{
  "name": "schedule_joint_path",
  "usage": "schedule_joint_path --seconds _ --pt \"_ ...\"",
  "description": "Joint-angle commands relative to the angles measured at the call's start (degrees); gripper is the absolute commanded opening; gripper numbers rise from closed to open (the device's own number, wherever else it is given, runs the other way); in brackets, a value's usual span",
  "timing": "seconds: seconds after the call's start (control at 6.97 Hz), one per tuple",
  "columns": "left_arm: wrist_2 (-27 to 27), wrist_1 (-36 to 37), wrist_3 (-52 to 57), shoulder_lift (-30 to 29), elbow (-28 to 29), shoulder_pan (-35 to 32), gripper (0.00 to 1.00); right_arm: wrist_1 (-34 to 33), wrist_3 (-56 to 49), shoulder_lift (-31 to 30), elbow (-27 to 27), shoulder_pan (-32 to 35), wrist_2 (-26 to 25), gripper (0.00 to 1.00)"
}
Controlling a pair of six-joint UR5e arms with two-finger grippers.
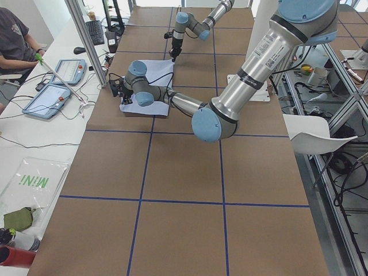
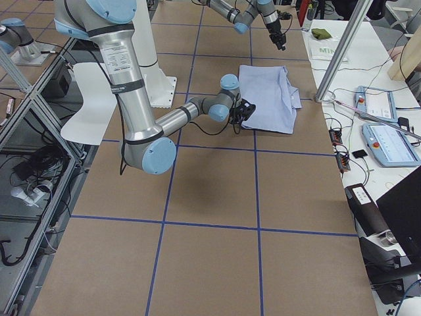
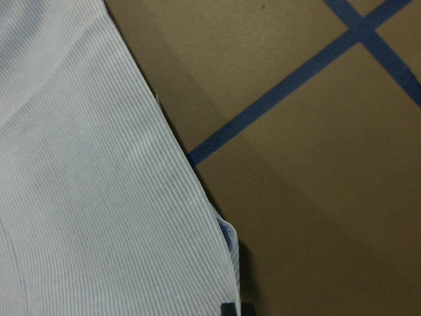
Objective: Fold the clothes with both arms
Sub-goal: 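Drag the folded shirt with the right gripper toward the robot, rotating it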
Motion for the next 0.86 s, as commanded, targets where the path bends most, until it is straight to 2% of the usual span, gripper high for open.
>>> schedule_joint_path --seconds 0.0,0.14,0.29,0.43,0.57,0.72 --pt "-0.25 1.53 -0.16 -0.06 -1.99 0.18 0.51 -1.51 3.86 -10.48 13.98 -5.95 1.89 0.0" --pt "-0.6 2.15 -0.16 0.02 -3.57 0.62 0.51 -2.91 3.95 -15.75 19.88 -12.53 3.72 0.0" --pt "-2.43 2.16 -0.25 0.11 -4.72 1.32 0.51 -2.75 4.3 -19.63 23.68 -14.68 13.13 0.0" --pt "-4.88 2.16 -0.51 0.89 -6.47 1.42 0.51 -2.58 4.65 -19.93 24.58 -17.49 23.84 0.0" --pt "-7.78 2.16 -1.47 3.69 -10.57 2.03 0.51 -2.49 7.09 -21.07 25.03 -23.95 27.25 0.0" --pt "-9.11 2.16 -2.61 6.5 -15.4 3.6 0.51 -2.49 9.9 -20.9 25.03 -29.5 27.29 0.97"
